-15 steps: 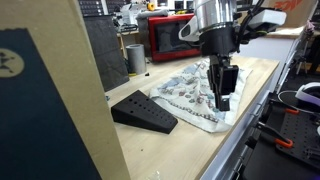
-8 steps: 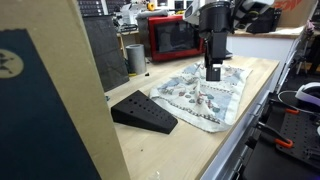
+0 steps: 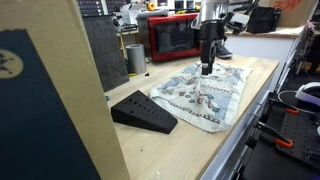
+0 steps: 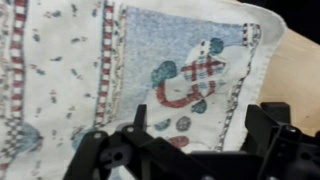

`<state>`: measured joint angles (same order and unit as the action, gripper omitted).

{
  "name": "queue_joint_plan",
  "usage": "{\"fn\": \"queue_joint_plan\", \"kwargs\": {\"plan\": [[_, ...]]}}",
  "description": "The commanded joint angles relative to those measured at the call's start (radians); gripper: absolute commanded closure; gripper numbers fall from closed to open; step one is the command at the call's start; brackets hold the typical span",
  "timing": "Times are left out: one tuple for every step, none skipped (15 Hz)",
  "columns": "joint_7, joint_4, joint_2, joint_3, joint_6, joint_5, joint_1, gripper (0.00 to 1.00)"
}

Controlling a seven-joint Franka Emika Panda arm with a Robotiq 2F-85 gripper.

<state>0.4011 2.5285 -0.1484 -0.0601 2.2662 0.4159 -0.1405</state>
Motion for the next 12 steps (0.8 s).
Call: {"fn": "queue_joint_plan", "kwargs": {"plan": [[-0.09, -0.031, 0.071, 0.03, 0.062, -0.111, 0.06, 0.0], [-0.112, -0.037, 0.089, 0.04, 0.078, -0.143, 0.076, 0.0], [-0.139, -0.046, 0.111, 0.05, 0.096, -0.177, 0.093, 0.0], [-0.16, -0.057, 0.147, 0.057, 0.119, -0.202, 0.107, 0.0], [-0.19, -0.069, 0.161, 0.071, 0.114, -0.233, 0.125, 0.0], [-0.21, -0.083, 0.191, 0.078, 0.122, -0.252, 0.135, 0.0], [-0.235, -0.097, 0.208, 0.089, 0.114, -0.276, 0.15, 0.0], [-0.253, -0.116, 0.225, 0.1, 0.096, -0.293, 0.163, 0.0], [-0.265, -0.138, 0.237, 0.112, 0.065, -0.309, 0.177, 0.0], [-0.251, -0.165, 0.263, 0.12, 0.028, -0.302, 0.19, 0.0], [-0.252, -0.185, 0.271, 0.131, 0.006, -0.31, 0.204, 0.0], [-0.25, -0.206, 0.285, 0.143, -0.015, -0.311, 0.219, 0.0]]}}
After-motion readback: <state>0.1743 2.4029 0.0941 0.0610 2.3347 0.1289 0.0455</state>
